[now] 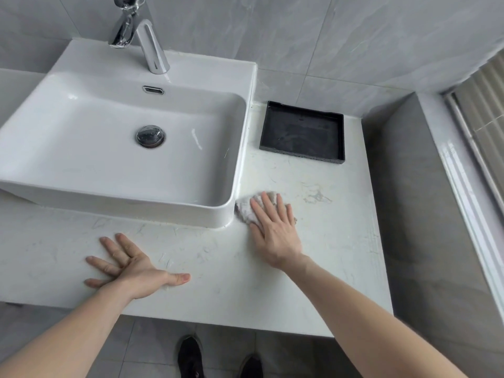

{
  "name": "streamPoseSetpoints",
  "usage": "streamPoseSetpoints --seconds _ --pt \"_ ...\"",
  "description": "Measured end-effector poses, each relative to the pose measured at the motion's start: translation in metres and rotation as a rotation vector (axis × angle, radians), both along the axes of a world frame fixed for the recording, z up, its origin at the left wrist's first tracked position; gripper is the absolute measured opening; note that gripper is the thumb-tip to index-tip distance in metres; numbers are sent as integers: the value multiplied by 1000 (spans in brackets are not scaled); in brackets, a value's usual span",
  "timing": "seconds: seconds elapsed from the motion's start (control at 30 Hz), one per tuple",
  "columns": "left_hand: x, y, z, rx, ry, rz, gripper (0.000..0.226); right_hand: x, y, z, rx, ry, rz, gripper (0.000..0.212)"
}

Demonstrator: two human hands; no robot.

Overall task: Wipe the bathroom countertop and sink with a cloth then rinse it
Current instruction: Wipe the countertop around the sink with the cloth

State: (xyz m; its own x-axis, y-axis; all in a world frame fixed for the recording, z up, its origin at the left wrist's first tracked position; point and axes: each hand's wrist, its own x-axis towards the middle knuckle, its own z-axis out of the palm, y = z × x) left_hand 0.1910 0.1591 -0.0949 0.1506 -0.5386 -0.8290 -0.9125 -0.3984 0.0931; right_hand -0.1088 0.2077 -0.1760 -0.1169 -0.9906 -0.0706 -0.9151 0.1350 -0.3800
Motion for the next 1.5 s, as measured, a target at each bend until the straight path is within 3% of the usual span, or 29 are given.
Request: streamPoseSetpoints --seconds 0.27,0.4,0.47,0.6,0.77,0.9,1.03,1.2,1.33,1.4,1.5 --pt "1 0 -2 1 12 3 195 -133 80 11 -55 -66 -481 50" --pt "2 0 0 7 13 1 195 -140 83 29 -123 -174 -710 44" --pt "2 0 0 7 12 2 195 -118 68 34 -179 -242 -680 46" --pt "2 0 -1 -2 8 0 196 -39 30 24 -123 -299 -379 47" --pt "1 1 -2 -8 6 -4 196 54 24 10 40 -97 -65 63" --pt "2 1 -1 -9 7 -9 196 33 48 5 24 -7 -84 65" --pt "2 1 -1 -6 10 -4 197 -33 81 7 23 -6 -274 63" --pt "3 0 -1 -2 11 -3 196 -120 126 11 -2 -58 -532 50" --pt "4 1 0 -1 13 0 196 -121 125 33 -85 -181 -710 47" --pt "3 1 0 1 12 -2 196 -98 110 44 -141 -278 -662 47" --pt "2 1 0 -1 12 -4 196 -47 83 45 -101 -336 -399 48"
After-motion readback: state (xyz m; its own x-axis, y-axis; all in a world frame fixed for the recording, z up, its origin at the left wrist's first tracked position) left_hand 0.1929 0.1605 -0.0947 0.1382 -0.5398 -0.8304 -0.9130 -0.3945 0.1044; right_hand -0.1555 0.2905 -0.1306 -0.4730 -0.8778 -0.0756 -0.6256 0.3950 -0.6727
